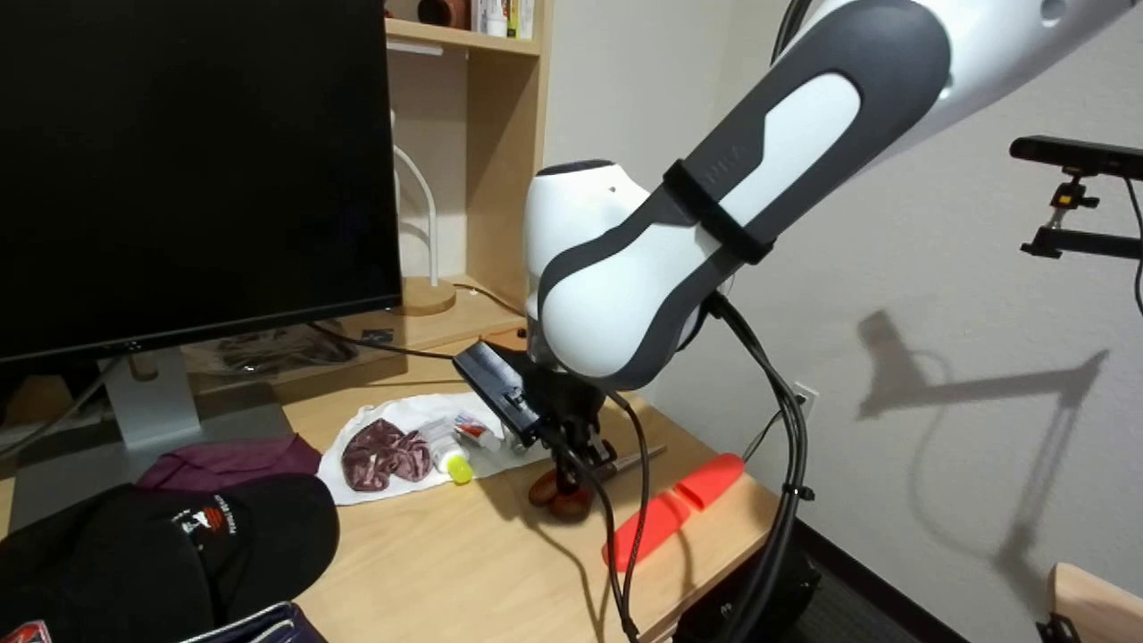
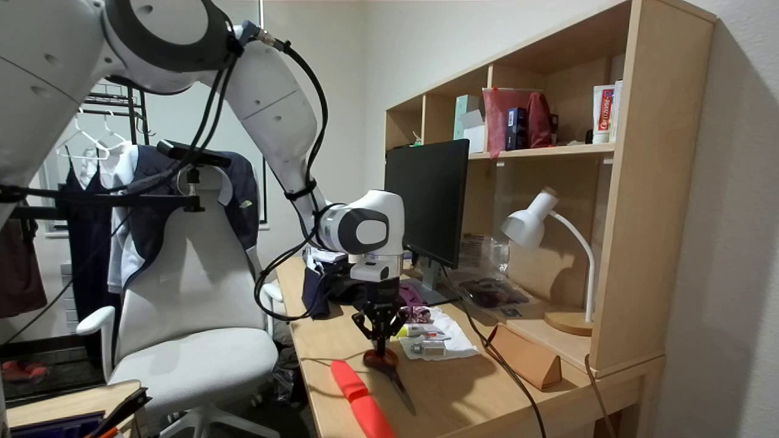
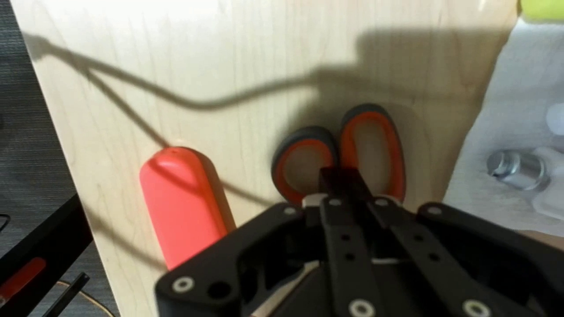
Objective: Move the scissors to the right
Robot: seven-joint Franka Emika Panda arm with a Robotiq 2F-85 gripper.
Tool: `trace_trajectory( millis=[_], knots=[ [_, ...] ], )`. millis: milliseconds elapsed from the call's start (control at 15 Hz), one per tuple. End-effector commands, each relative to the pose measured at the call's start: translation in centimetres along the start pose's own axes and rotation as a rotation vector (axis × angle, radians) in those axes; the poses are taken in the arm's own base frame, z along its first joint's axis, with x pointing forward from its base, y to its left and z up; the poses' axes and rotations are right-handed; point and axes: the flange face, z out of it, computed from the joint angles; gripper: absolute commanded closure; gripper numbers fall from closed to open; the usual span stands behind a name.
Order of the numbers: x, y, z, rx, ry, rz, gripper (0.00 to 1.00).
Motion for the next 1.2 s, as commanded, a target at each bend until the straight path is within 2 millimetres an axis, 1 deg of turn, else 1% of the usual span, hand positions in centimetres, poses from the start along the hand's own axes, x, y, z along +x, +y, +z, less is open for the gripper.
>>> trace_trajectory(
  millis=[0,133,333,467,600,667,733,800,867,1133],
  knots=[
    [0.2,1.2,-1.9,0.007,0.008,-0.028,1.00],
    [0.1,1.8,-3.1,0.012,0.018,-0.045,1.00],
    [0.3,3.5,-6.3,-0.001,0.059,-0.138,0.99],
    [0.6,4.9,-8.5,-0.012,0.065,-0.253,0.99],
    [1.4,6.6,-10.2,-0.045,0.079,-0.357,0.97],
    [1.9,7.3,-10.9,-0.060,0.090,-0.407,0.98],
    [2.4,8.1,-11.5,-0.073,0.103,-0.456,0.98],
    [2.8,8.8,-12.1,-0.073,0.111,-0.510,1.00],
    [3.3,9.4,-12.6,-0.079,0.123,-0.561,1.00],
    [4.6,11.8,-14.3,-0.072,0.155,-0.762,1.00]
  ],
)
